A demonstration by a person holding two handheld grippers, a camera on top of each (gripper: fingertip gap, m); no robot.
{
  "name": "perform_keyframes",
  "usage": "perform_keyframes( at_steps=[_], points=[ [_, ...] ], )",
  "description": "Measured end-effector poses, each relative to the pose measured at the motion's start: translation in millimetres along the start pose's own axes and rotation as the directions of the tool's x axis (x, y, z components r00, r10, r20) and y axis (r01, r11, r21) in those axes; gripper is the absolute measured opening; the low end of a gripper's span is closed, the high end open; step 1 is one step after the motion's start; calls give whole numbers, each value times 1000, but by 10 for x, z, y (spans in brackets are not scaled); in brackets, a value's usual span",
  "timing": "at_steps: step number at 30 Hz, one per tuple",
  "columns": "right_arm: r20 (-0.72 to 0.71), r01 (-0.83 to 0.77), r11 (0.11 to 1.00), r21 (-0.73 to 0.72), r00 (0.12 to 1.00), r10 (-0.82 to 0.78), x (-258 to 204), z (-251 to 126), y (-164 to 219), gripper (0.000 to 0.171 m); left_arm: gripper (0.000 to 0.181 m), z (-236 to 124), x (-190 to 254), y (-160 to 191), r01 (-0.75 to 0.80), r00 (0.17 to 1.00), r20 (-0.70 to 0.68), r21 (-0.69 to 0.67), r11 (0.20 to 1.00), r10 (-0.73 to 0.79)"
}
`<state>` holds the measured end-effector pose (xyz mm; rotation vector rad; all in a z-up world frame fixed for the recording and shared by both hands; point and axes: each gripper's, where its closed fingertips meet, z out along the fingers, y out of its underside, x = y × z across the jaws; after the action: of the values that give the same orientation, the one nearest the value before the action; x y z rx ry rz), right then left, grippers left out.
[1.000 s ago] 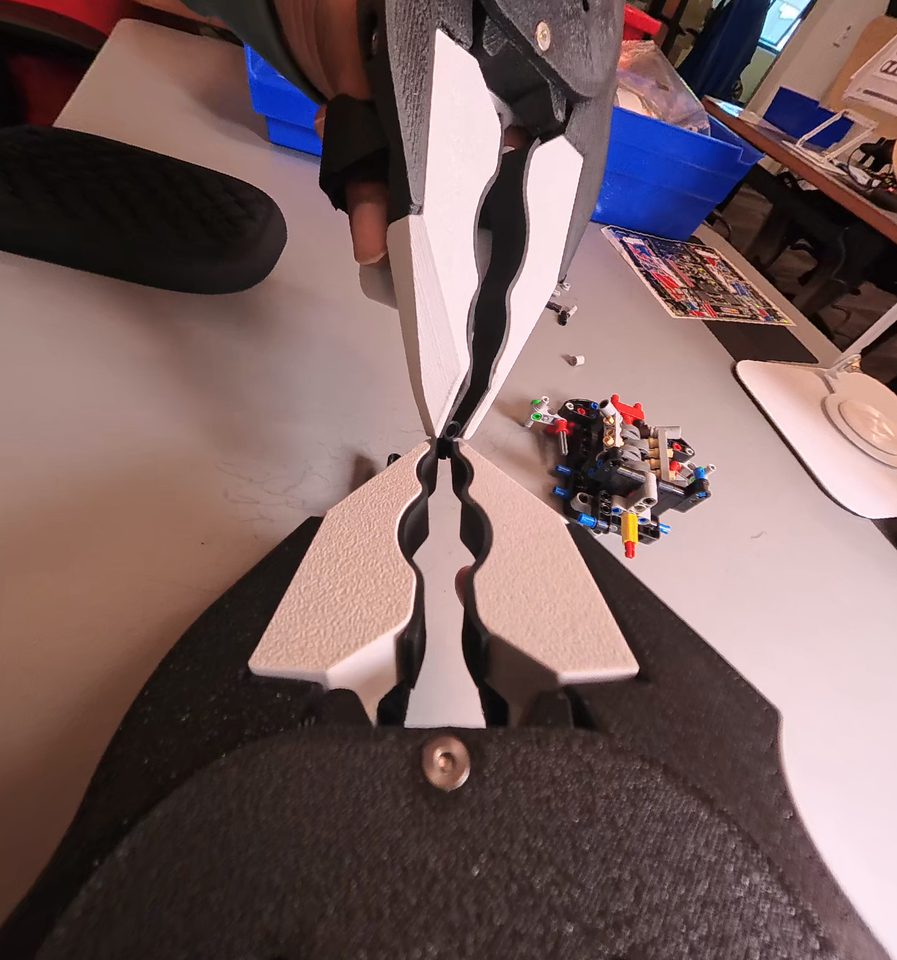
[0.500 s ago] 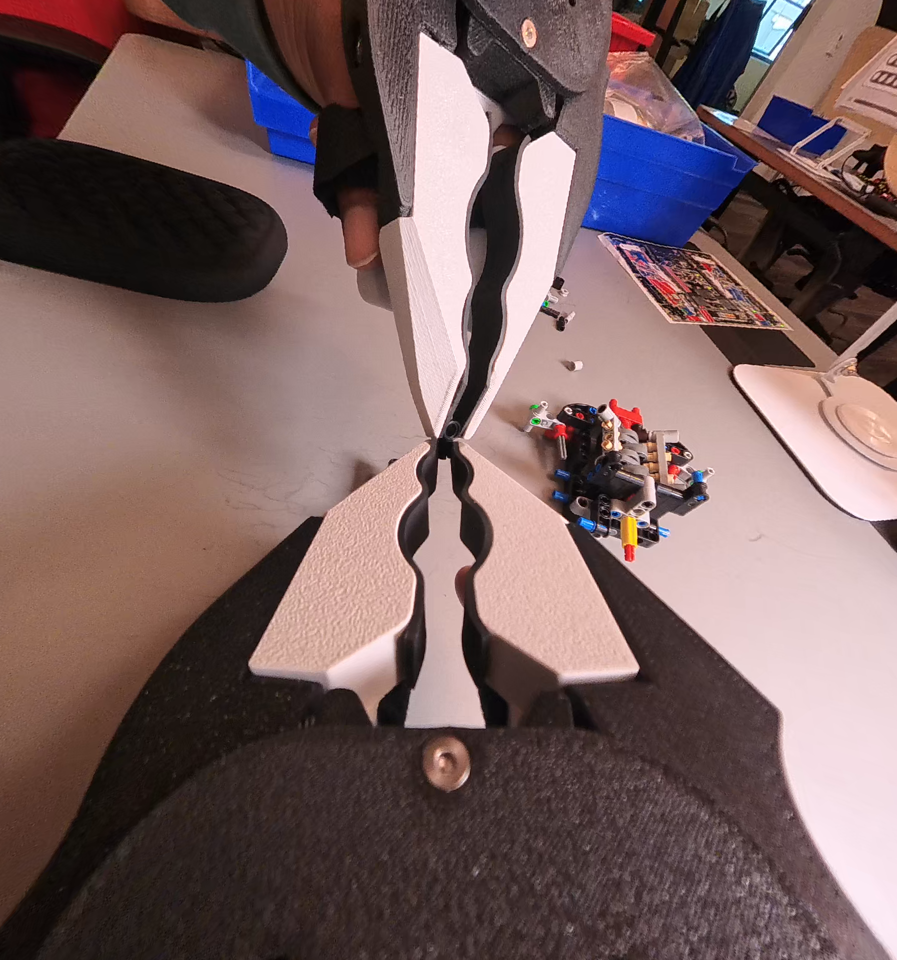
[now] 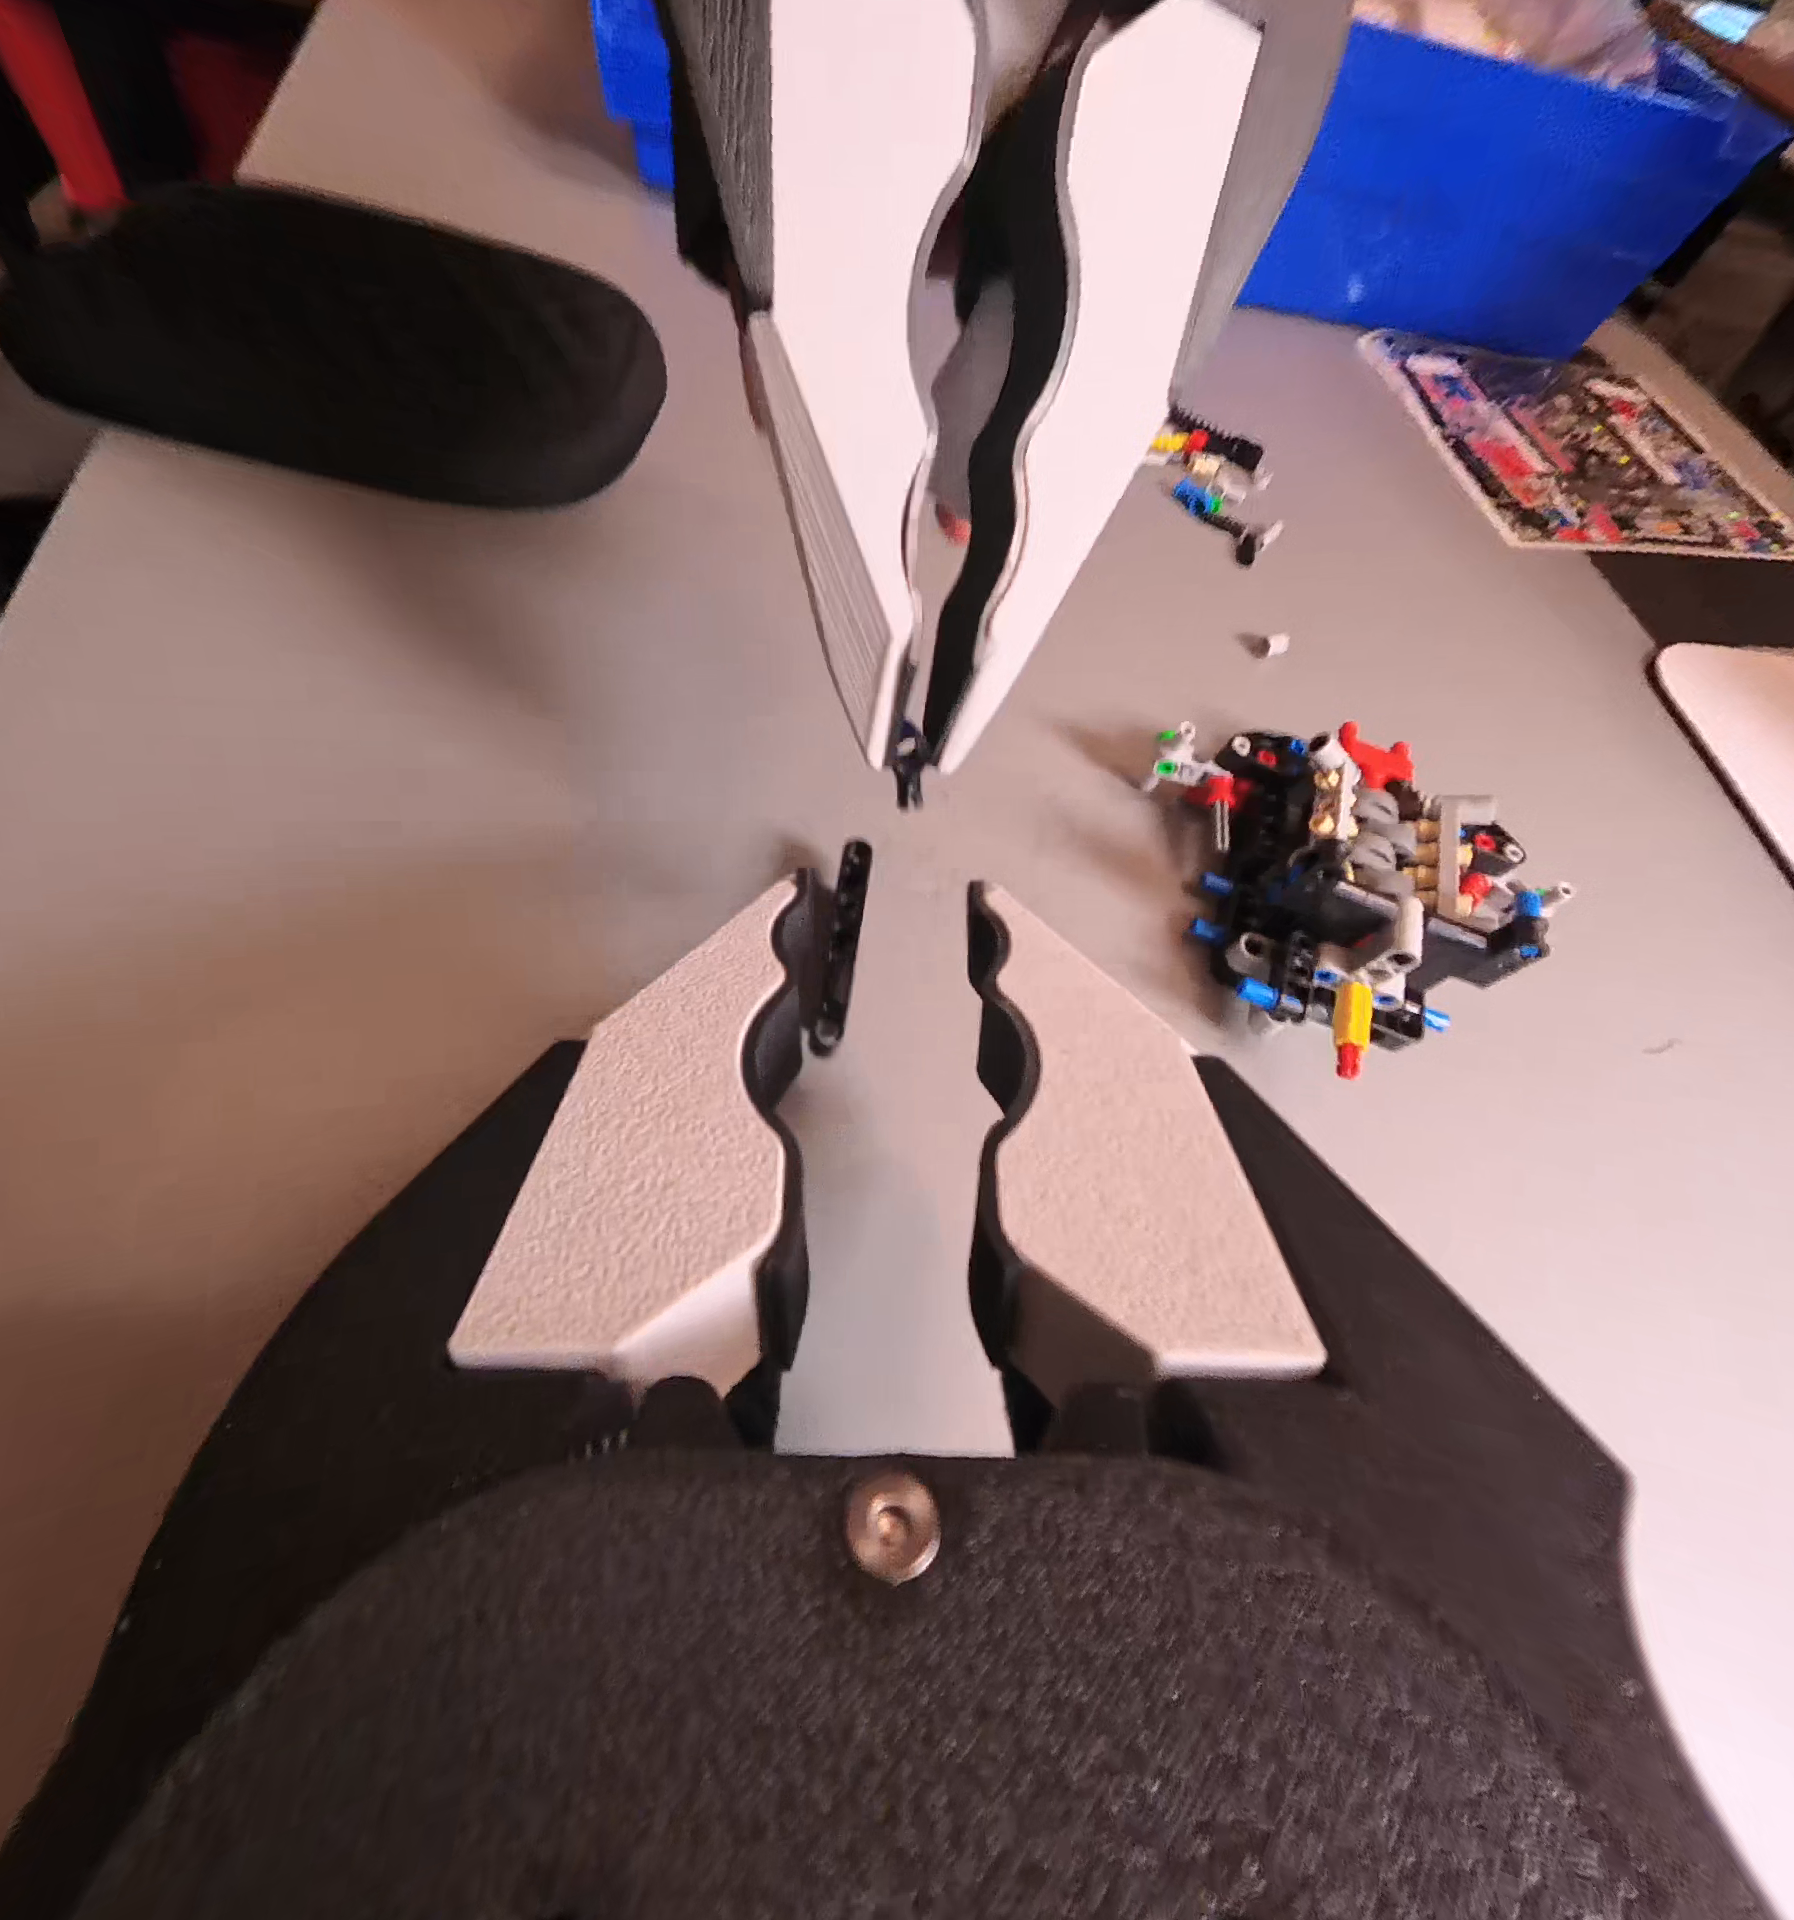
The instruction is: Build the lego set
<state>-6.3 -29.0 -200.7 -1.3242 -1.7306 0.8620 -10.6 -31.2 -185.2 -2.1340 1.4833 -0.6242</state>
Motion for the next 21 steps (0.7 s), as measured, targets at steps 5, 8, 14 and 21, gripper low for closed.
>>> perform_keyframes(
  at_steps=[5,8,14,21],
  points=[
    [95,11,984,-177,995,6,-131,15,307,35,5,98,33,94,-45,999,-22,-71,996,44],
    [95,29,975,-218,995,-8,-172,65,373,34,5,161,21,153,-79,997,-25,-116,990,76],
    [64,40,980,-197,998,-28,-157,133,328,17,5,217,2,242,-106,994,-39,-165,981,101],
    [51,65,981,-182,997,-56,-148,161,306,8,5,271,25,306,-114,992,-72,-226,967,100]
  ],
)
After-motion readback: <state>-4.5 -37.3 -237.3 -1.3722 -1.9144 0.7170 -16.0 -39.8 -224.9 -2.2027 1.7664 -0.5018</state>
